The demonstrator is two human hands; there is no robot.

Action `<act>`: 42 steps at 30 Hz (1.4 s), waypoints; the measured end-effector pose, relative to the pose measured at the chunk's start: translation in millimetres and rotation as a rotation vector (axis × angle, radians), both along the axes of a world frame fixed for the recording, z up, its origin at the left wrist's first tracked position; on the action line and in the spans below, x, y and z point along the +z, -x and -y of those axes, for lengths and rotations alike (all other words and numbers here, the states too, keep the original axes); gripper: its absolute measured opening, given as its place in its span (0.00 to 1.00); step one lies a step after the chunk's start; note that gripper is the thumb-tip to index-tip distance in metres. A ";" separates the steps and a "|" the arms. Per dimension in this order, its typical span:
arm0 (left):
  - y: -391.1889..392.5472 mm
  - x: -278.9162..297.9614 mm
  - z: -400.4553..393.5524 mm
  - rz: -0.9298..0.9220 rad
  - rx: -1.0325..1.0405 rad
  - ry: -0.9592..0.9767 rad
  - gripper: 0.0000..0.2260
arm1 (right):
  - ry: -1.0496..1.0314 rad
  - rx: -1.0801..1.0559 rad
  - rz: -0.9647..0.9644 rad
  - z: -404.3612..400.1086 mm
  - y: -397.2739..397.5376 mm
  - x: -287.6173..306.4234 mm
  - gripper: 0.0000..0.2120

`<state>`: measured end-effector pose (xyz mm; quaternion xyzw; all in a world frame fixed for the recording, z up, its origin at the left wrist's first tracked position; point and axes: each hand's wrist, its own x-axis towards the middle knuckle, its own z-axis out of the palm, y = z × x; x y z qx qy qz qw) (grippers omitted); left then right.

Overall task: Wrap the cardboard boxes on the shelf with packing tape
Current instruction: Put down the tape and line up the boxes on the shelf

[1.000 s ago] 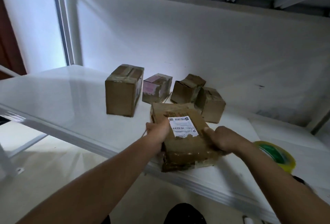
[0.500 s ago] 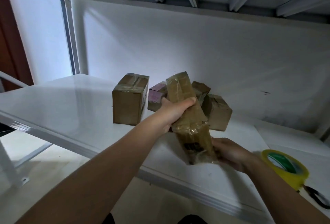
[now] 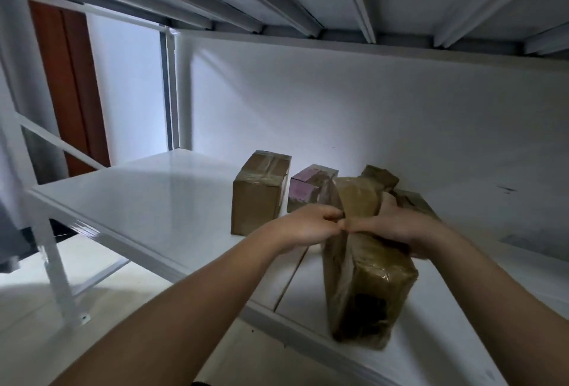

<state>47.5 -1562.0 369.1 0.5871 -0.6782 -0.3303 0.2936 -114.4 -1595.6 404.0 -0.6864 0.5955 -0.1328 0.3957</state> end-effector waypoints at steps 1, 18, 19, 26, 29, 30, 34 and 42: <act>-7.8 -2.7 5.7 0.152 0.077 0.104 0.16 | 0.027 -0.012 -0.035 1.7 -2.3 -2.5 0.55; -83.6 -65.3 75.1 0.169 0.799 0.428 0.50 | 0.102 -0.005 0.602 22.4 10.4 58.0 0.18; -79.7 -70.2 72.0 0.166 0.761 0.494 0.51 | 0.088 -0.031 0.684 24.0 7.4 62.0 0.20; -76.2 -90.0 48.3 -0.338 0.494 0.603 0.51 | 0.084 -0.065 0.945 36.0 -79.4 76.5 0.21; -92.7 -92.1 36.7 -0.658 0.797 0.556 0.33 | 0.119 -0.015 0.902 52.8 -126.2 74.3 0.26; -102.3 -90.4 33.2 -0.729 0.914 0.573 0.28 | 0.123 0.001 0.863 58.8 -139.3 73.1 0.31; -141.7 -75.2 18.8 -0.633 1.064 0.676 0.17 | 0.197 -0.001 0.661 76.5 -182.3 56.2 0.38; -151.6 -82.4 32.0 -0.594 0.339 0.238 0.37 | 0.348 0.197 0.054 90.4 -203.6 -2.9 0.28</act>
